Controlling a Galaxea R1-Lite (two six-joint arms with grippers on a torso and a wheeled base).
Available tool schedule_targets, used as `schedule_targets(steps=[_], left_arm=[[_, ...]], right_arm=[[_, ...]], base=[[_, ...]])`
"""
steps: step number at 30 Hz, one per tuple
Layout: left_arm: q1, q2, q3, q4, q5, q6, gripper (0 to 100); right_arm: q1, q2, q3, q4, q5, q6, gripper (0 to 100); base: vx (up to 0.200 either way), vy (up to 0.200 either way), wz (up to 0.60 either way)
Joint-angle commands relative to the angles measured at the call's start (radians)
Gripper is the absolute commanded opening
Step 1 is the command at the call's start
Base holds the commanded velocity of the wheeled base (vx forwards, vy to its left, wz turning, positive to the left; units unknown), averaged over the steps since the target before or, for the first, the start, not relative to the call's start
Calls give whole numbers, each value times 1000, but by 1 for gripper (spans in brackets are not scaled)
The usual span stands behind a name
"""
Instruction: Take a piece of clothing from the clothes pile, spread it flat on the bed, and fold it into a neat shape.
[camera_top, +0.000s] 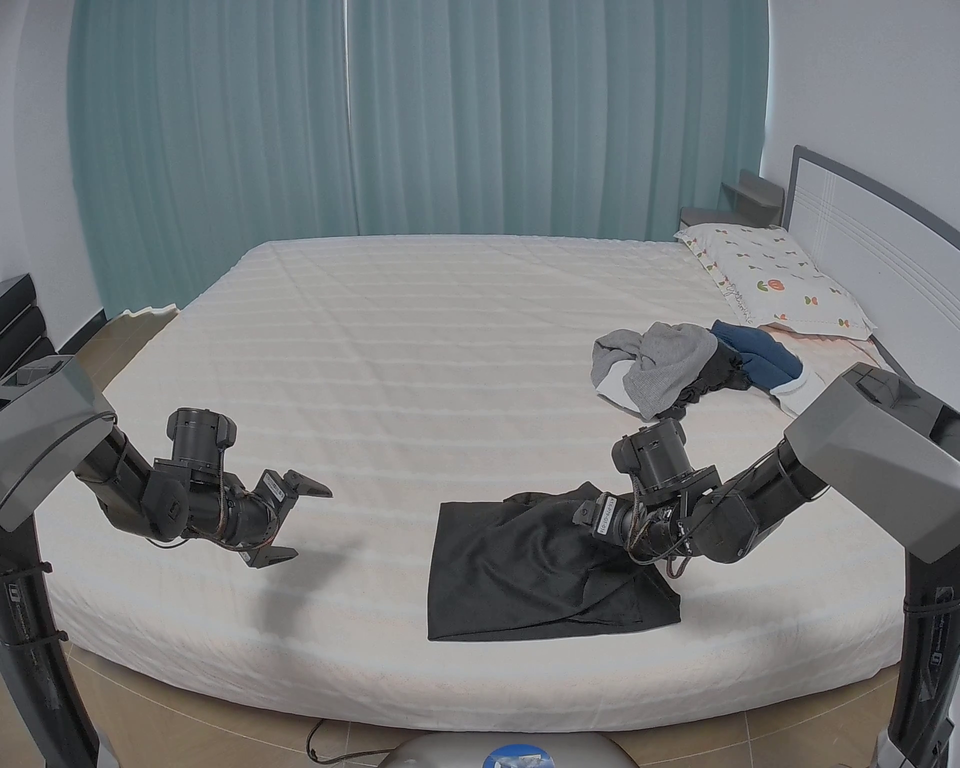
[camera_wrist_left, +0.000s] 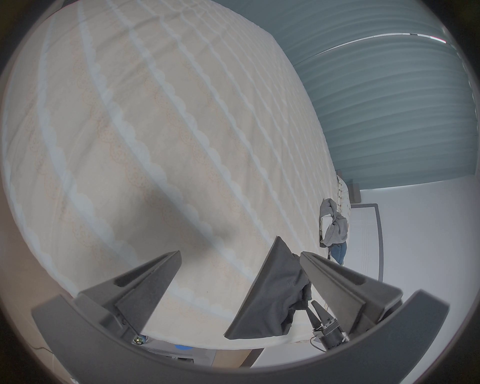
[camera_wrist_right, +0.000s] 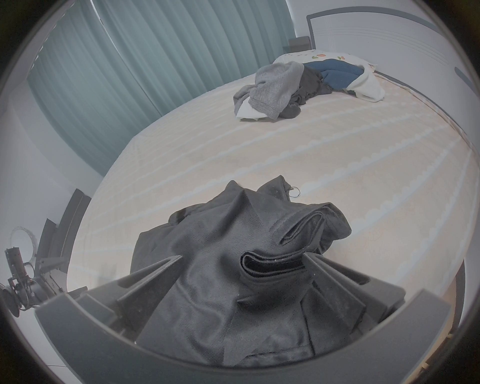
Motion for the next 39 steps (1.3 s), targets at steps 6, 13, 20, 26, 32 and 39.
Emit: schedule_targets(steps=[6, 13, 20, 26, 32, 39], left_arm=[[0, 5, 1, -1, 4, 0, 100], [0, 5, 1, -1, 6, 0, 100], [0, 5, 1, -1, 6, 0, 100], [0, 5, 1, -1, 6, 0, 100], [0, 5, 1, -1, 6, 0, 100], [0, 5, 1, -1, 6, 0, 100]], right_arm=[[2, 41, -6, 3, 0, -7, 0], [-12, -45, 75, 88, 1, -22, 0], [-15, -111, 201, 77, 6, -21, 0], [-29, -140, 282, 51, 23, -14, 0], [-73, -129, 446, -156, 75, -59, 0], [-122, -95, 535, -322, 84, -125, 0]], base=[[0, 0, 0], [0, 0, 0], [0, 0, 0], [0, 0, 0], [0, 0, 0], [0, 0, 0]])
